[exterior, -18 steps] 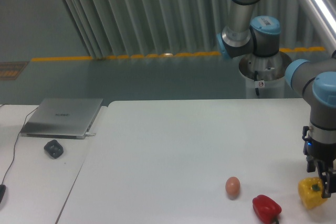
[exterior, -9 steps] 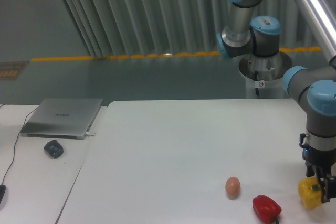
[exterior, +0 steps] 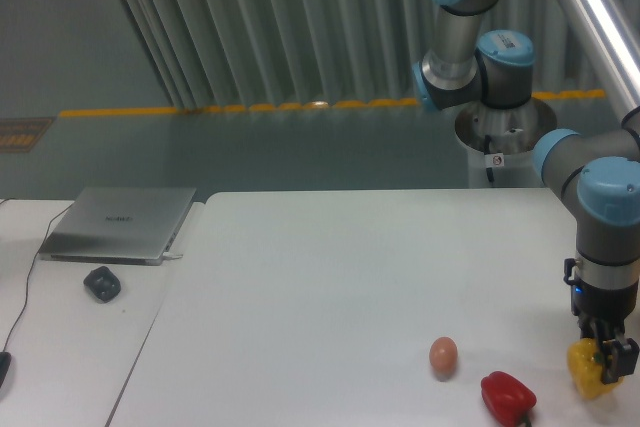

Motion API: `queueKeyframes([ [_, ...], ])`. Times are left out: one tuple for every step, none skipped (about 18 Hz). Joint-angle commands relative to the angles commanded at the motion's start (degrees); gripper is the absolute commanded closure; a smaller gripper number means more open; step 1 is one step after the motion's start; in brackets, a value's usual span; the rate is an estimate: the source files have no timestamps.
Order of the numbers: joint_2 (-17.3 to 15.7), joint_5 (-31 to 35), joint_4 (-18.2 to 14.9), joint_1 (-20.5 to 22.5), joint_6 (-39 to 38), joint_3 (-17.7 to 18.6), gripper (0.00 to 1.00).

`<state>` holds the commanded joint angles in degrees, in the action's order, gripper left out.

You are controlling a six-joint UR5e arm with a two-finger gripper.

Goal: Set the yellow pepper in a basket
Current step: 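Descend around the yellow pepper and close the gripper on it, then lift the grasped yellow pepper up off the table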

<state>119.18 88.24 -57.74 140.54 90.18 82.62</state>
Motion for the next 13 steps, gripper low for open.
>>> queueKeyframes([
  [-0.1, 0.0, 0.0, 0.0, -0.1, -0.1, 0.69],
  [-0.1, 0.0, 0.0, 0.0, -0.1, -0.1, 0.70],
  [-0.2, 0.1, -0.1, 0.0, -0.1, -0.1, 0.72],
  [-0.3, 0.1, -0.1, 0.0, -0.2, -0.2, 0.73],
  [-0.3, 0.5, -0.1, 0.0, -0.5, -0.3, 0.76],
  [-0.4, 1.1, -0.1, 0.0, -1.2, -0.5, 0.76],
  [-0.8, 1.4, -0.2, -0.2, -2.0, -0.7, 0.76],
  [-1.3, 1.3, -0.6, -0.2, -2.5, -0.8, 0.76],
  [-2.0, 1.3, -2.1, -0.2, -2.5, -1.0, 0.76],
  [-2.7, 1.3, -3.9, -0.2, -2.5, -1.1, 0.76],
  [-3.3, 1.3, -5.4, -0.2, -2.5, -1.2, 0.76],
  [-3.9, 1.1, -7.0, 0.0, -2.5, -1.4, 0.76],
  [-4.6, 0.9, -8.6, 0.1, -2.5, -1.7, 0.76],
])
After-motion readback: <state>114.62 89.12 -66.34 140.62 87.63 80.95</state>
